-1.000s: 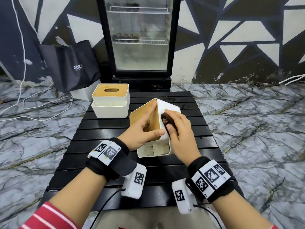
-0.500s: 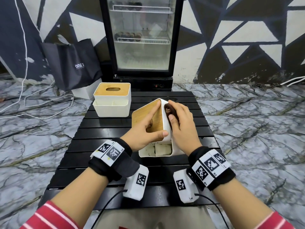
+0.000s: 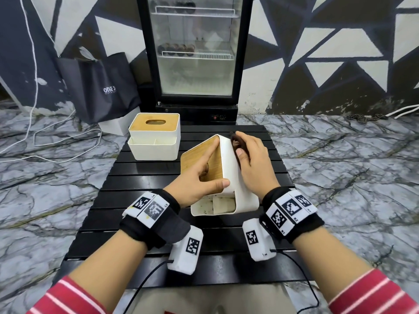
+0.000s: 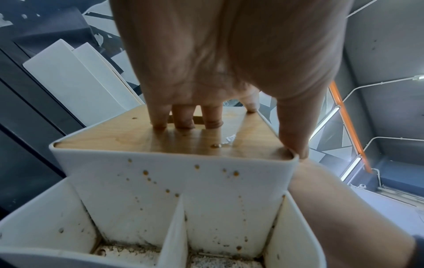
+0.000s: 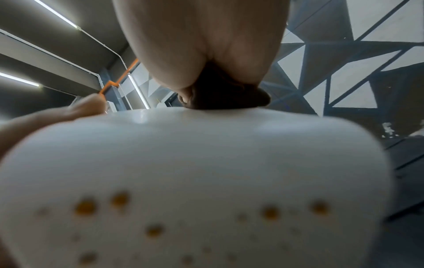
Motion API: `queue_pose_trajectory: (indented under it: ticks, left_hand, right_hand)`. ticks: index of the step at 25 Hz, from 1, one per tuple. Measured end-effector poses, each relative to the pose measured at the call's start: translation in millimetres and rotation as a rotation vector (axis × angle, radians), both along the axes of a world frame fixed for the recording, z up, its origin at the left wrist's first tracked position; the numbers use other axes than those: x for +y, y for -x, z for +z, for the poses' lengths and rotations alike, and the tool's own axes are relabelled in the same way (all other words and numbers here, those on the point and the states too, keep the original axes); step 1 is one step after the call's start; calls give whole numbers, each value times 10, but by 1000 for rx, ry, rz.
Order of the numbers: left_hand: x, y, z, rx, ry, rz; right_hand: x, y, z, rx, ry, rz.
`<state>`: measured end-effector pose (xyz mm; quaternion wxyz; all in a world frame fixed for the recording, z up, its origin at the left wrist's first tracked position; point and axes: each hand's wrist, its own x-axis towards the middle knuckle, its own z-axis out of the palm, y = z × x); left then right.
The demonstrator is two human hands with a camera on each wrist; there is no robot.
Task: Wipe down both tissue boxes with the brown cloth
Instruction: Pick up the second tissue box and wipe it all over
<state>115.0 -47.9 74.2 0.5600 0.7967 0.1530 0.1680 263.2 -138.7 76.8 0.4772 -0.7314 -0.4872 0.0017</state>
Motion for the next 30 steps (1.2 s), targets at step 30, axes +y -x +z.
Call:
queue_pose_trajectory:
  ticks: [30]
  left_hand:
    - [-118,118,30,-31,25,37]
  right_hand:
    - [-473,514,-415,-82,-75,86]
